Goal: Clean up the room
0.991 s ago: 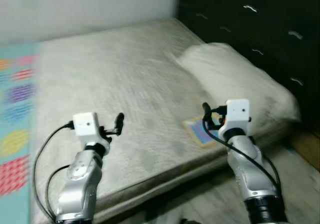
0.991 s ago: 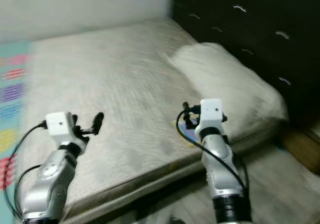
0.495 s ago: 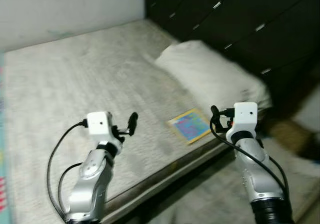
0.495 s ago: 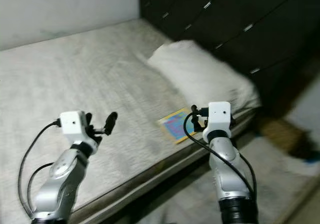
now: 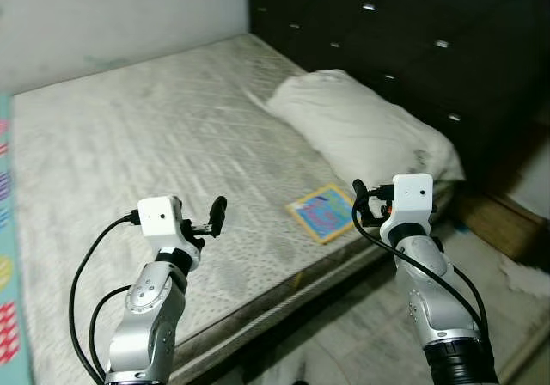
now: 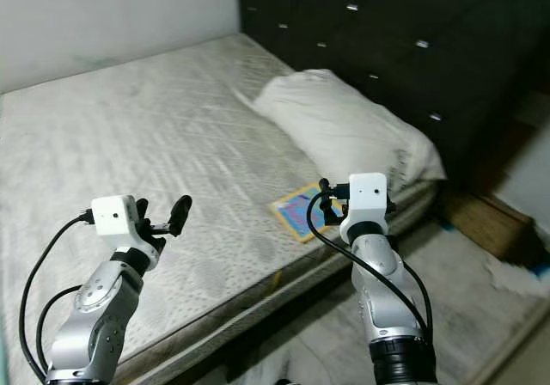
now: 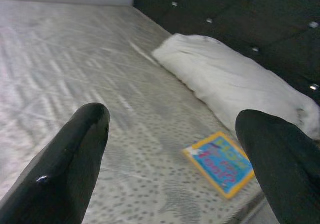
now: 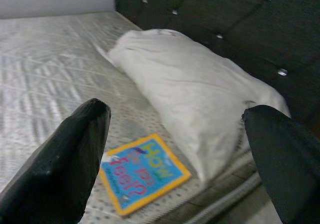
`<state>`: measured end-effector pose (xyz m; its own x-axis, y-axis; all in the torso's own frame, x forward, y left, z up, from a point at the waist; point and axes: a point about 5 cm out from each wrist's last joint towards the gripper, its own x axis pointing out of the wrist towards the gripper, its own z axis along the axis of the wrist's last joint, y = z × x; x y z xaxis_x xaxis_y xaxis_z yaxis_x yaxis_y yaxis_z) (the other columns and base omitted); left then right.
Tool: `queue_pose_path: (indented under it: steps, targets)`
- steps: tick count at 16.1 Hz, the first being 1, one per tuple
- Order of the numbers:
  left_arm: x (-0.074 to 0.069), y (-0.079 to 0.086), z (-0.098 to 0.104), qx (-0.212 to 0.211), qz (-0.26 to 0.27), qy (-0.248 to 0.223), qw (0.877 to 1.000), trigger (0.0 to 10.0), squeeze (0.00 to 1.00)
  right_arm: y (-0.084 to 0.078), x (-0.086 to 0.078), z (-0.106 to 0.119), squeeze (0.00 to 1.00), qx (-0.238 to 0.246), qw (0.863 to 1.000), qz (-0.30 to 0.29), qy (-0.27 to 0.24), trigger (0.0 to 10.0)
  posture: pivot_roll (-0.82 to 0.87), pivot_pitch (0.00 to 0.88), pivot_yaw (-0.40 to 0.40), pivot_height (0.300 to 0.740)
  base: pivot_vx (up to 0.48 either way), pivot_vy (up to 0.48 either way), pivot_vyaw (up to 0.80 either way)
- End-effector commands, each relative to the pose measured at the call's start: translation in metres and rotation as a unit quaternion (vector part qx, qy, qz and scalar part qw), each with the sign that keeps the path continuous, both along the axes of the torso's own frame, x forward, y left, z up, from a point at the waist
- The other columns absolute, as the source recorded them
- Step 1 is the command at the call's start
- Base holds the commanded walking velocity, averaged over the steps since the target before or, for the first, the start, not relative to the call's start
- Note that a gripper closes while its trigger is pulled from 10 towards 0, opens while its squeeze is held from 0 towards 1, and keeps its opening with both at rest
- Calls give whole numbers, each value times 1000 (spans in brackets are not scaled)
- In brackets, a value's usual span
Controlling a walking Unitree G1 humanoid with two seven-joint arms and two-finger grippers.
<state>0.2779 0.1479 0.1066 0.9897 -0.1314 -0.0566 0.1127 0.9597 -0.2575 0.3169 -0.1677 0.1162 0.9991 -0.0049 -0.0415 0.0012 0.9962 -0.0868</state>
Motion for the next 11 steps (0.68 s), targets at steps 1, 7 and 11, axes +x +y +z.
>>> queue_pose_path:
  steps: [1,7,11]
  targets:
    - [-1,0,3,1,-5,-6,1000,10000,0,0,0,0,0,0,1000,-1,0,10000,-127,79,25,740,0,0,-800]
    - [0,0,2,3,-4,-5,1000,10000,0,1,0,0,0,-2,1000,1,-3,10000,-126,80,26,740,0,0,-533]
    - [0,1,2,5,-1,-4,1000,10000,0,2,0,0,0,-7,1000,2,-3,10000,-123,78,27,740,0,0,0]
